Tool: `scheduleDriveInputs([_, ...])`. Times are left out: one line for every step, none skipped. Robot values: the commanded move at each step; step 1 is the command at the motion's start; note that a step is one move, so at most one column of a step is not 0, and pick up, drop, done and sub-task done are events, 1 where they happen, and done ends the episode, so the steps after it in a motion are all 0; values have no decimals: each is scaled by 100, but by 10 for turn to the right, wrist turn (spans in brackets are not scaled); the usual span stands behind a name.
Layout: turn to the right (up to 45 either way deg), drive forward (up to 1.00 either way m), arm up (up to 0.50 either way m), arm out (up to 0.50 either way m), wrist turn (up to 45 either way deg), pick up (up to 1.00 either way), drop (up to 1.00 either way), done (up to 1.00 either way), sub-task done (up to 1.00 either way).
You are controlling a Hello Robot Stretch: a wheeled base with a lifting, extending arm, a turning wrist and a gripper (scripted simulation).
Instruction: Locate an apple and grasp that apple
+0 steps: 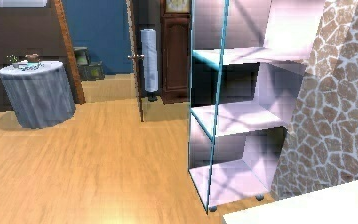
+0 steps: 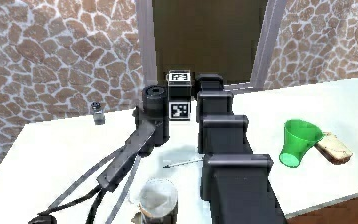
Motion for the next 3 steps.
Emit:
scheduleDriveInputs([0,0,0,0,450,0,0,0,0])
scheduleDriveInputs([0,0,0,0,450,0,0,0,0])
scheduleDriveInputs([0,0,0,0,180,0,0,0,0])
